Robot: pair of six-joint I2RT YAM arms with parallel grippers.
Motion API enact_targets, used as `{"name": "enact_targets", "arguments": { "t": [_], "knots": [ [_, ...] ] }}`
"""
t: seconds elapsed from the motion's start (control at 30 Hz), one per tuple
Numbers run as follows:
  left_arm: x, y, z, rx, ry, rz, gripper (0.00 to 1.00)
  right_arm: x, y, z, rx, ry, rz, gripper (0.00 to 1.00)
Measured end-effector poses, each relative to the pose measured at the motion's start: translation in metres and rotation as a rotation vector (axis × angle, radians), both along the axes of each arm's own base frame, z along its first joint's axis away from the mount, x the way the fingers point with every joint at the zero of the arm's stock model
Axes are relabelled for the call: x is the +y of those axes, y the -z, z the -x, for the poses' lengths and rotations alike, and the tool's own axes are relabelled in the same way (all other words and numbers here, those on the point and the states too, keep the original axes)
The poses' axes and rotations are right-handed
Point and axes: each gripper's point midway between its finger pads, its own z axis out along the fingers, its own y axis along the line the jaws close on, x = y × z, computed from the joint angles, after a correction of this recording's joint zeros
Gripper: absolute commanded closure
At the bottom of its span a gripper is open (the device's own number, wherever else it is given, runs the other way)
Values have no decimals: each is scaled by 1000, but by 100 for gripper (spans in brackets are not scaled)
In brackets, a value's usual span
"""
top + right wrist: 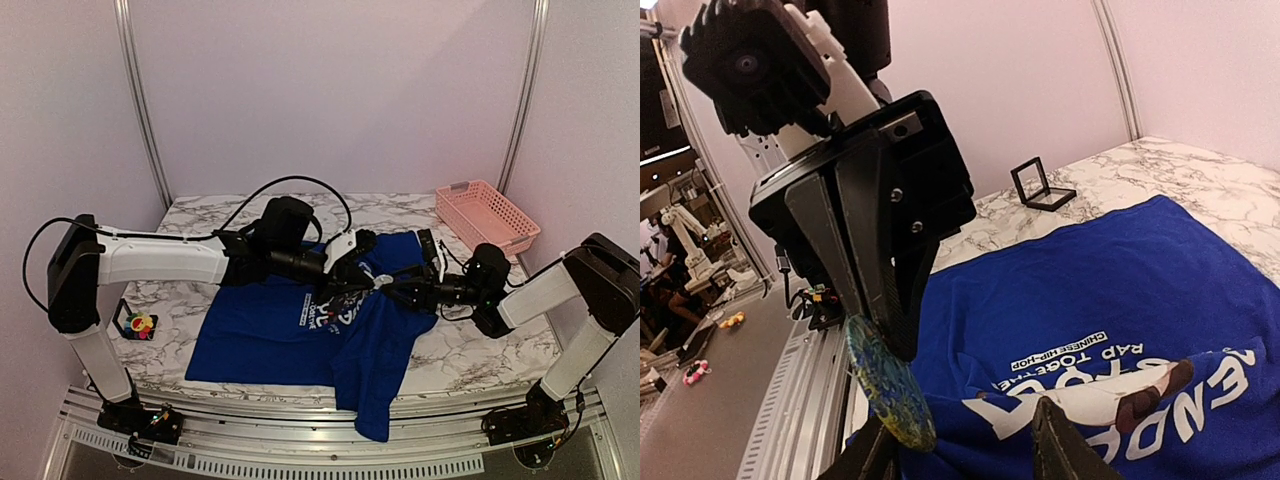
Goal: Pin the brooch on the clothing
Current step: Pin the brooch onto the flattened clothing.
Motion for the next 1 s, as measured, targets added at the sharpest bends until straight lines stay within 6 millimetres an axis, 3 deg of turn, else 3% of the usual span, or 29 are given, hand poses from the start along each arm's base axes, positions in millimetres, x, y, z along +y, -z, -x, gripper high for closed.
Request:
{"name": "enact_targets", "arguments": {
  "t": [0.23,0.4,0.57,0.67,1.0],
  "knots": [
    [0,-2,8,49,33,-20,100,0,-3,3,-118,-24,49,40],
    [0,5,12,105,44,-41,100,-1,2,6,-171,-44,89,37],
    [4,19,18,165,49,-85,100,0,-8,8,-254,-51,98,32],
    [5,26,20,193,51,-104,100,3,-13,11,-309,-62,106,25],
    [7,31,23,216,51,-125,100,-2,-17,20,-382,-38,167,25]
  ]
}}
